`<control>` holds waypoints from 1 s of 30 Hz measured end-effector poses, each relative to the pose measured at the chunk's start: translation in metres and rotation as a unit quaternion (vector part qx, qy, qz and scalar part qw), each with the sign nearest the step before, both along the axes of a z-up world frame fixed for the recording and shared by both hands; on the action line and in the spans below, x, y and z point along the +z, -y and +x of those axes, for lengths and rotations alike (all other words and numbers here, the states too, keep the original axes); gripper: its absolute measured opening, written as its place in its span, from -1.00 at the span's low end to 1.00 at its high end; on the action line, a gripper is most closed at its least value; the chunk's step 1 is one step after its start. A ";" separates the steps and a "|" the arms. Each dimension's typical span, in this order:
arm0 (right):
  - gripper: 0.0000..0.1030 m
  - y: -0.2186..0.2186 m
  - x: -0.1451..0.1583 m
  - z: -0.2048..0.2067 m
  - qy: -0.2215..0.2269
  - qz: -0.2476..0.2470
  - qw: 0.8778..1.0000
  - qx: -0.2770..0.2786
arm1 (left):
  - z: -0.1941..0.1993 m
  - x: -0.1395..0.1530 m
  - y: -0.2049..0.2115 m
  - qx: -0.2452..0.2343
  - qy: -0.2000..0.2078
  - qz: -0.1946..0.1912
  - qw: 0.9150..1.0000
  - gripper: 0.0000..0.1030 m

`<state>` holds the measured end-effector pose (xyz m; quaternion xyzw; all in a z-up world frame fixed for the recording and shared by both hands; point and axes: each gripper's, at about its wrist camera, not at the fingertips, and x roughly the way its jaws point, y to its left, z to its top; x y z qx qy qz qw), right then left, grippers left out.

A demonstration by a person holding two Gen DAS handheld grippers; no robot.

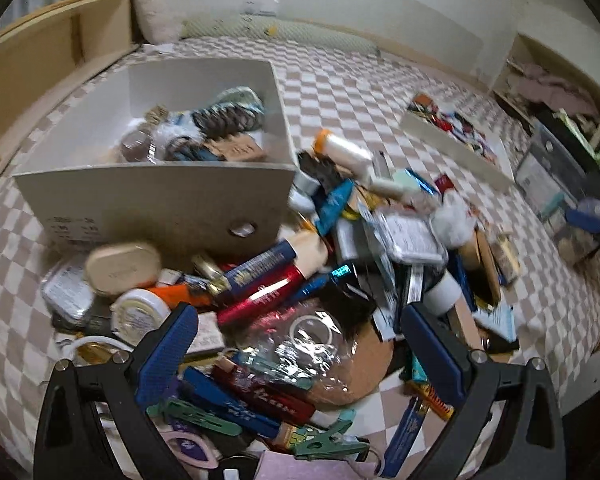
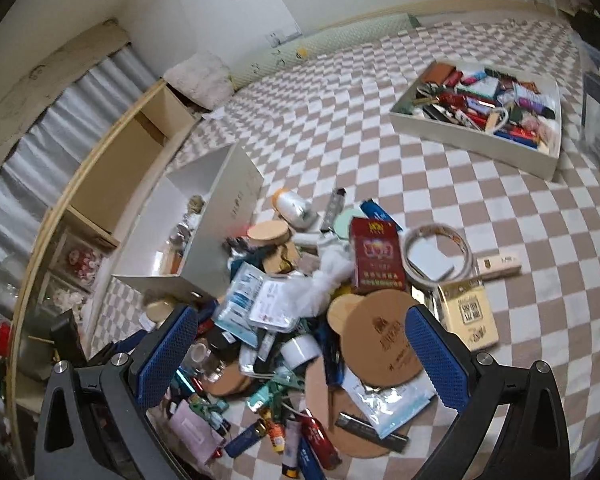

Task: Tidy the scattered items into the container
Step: 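Lower the left tool to the clear bag while the right tool lowers to the cork coaster, then grasp the clear bag with tape roll with the left tool while the right tool grasps the cork coaster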

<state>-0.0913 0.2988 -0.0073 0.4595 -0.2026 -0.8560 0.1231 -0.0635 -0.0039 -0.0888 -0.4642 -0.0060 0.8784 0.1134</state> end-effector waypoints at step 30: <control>1.00 -0.012 -0.109 -0.032 0.205 -0.005 0.977 -0.056 | 0.005 -0.048 -0.001 -0.018 0.028 -0.028 0.999 0.16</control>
